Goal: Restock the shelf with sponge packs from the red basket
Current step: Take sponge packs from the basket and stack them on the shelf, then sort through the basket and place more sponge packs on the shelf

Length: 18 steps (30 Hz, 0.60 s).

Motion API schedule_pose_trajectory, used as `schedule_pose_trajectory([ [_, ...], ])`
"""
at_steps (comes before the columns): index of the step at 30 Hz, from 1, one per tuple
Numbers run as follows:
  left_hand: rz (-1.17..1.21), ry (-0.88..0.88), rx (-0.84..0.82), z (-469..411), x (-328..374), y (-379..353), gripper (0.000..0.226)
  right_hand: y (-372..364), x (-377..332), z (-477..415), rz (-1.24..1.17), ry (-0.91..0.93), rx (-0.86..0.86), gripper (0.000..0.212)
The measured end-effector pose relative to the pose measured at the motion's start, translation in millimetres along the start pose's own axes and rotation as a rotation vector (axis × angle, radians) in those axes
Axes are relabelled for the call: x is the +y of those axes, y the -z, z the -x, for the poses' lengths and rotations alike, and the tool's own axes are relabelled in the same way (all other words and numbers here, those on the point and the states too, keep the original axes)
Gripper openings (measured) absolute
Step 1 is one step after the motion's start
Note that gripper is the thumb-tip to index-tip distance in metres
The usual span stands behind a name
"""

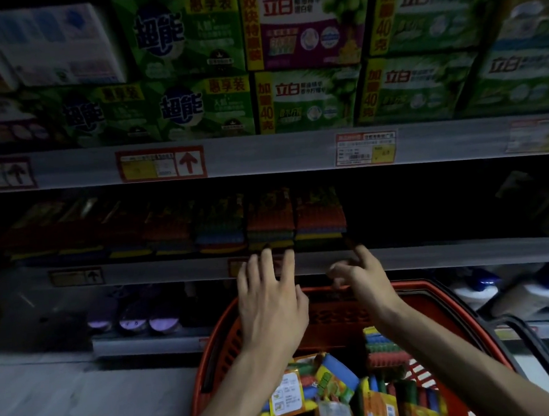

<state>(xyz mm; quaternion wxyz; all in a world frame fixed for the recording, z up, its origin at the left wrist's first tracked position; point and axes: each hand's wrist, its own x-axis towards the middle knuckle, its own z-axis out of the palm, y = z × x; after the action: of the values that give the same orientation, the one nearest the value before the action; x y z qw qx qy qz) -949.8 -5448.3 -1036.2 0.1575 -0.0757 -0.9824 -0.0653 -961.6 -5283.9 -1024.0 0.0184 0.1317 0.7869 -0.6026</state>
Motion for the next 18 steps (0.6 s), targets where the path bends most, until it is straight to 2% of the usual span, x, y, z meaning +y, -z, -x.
schedule_pose_trajectory([
  [10,0.111,-0.061,-0.018,14.3,2.6,4.7,0.061,16.0,3.9,13.7,0.172,0.14,-0.011,0.071],
  [13,0.172,-0.074,-0.058,26.6,6.9,13.6,0.058,26.9,10.1,31.1,0.22,0.143,-0.01,0.066],
  [18,0.271,-0.08,-0.107,54.6,6.3,35.6,0.056,54.3,12.3,69.4,0.443,0.21,-0.029,0.054],
])
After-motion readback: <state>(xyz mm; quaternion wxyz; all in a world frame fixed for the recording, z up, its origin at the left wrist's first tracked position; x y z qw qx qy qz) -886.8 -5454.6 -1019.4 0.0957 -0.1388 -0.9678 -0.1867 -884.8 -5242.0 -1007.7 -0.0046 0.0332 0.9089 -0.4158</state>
